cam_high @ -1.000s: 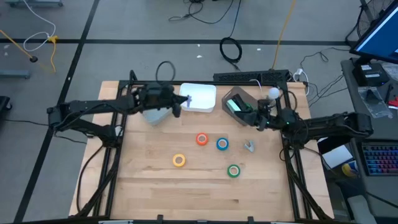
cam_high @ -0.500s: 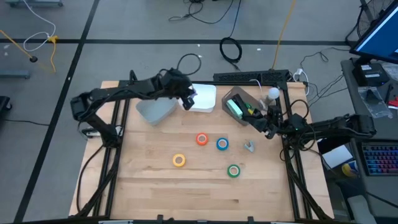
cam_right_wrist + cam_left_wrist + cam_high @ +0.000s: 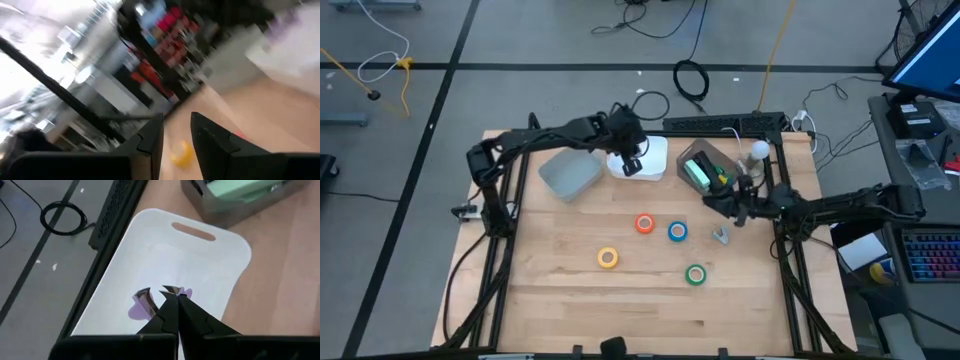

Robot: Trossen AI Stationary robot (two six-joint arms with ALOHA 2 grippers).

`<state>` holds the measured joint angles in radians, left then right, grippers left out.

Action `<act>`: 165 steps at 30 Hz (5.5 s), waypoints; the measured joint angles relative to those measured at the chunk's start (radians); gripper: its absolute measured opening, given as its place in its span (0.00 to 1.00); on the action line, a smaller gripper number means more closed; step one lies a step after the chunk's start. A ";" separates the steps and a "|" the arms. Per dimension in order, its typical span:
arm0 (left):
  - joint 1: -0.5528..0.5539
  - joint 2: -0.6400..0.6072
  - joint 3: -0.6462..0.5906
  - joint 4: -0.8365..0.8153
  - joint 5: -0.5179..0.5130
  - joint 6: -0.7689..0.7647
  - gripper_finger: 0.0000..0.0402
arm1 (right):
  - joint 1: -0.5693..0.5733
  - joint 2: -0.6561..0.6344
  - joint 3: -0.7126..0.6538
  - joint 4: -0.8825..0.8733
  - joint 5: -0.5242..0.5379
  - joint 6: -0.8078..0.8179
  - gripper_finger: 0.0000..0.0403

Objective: Pick and place Stapler, Stapler remover, tape
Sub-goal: Put the purple staple remover into the white bin, then put the light blue staple remover into the white bin

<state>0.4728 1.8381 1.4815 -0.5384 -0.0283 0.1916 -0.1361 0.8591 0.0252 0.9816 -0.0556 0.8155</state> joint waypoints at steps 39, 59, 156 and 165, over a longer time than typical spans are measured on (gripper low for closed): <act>0.027 0.190 0.013 0.037 -0.061 0.199 0.00 | 0.000 0.001 0.081 -0.263 0.002 -0.042 0.22; 0.019 0.207 0.013 0.029 -0.076 0.245 0.14 | 0.000 0.001 0.081 -0.252 0.002 -0.043 0.22; -0.533 -1.440 -1.203 0.462 -0.244 -0.530 0.46 | 0.277 0.160 0.776 -1.915 -0.019 0.527 0.22; -0.533 -1.440 -1.203 0.462 -0.239 -0.555 0.46 | 0.225 0.240 0.776 -1.910 0.035 0.450 0.26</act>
<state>-0.0605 0.3981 0.2783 -0.0769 -0.2669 -0.3629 0.0889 1.0987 0.8013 -0.9288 -0.0207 1.2657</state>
